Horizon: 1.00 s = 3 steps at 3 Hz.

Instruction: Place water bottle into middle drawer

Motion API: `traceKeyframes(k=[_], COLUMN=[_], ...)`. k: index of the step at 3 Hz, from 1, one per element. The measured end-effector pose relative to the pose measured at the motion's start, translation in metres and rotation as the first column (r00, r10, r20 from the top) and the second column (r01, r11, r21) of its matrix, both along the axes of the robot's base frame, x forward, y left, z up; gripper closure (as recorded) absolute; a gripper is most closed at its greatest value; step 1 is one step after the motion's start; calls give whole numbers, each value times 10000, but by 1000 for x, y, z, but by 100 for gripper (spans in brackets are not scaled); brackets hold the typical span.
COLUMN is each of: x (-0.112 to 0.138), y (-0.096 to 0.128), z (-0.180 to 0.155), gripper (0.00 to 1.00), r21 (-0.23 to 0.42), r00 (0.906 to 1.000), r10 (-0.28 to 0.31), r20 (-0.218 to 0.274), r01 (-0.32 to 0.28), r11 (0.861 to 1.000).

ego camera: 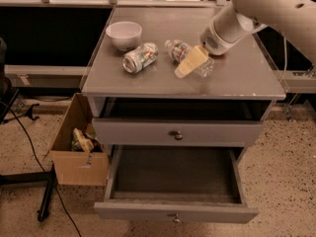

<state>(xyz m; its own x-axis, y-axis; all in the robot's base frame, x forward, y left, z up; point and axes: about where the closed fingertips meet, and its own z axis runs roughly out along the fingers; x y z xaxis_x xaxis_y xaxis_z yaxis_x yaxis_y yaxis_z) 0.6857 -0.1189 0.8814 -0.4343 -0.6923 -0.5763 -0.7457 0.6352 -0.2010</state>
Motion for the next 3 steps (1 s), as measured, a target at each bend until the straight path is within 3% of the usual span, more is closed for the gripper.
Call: traceKeyframes(k=[1, 3], x=[7, 19], y=[5, 9], z=[-7, -17], gripper=[0, 13], r21=[-23, -43], r00=[9999, 9994], r10=[-98, -319], r20=[-55, -94], r01=[98, 318], r11=[9999, 9995])
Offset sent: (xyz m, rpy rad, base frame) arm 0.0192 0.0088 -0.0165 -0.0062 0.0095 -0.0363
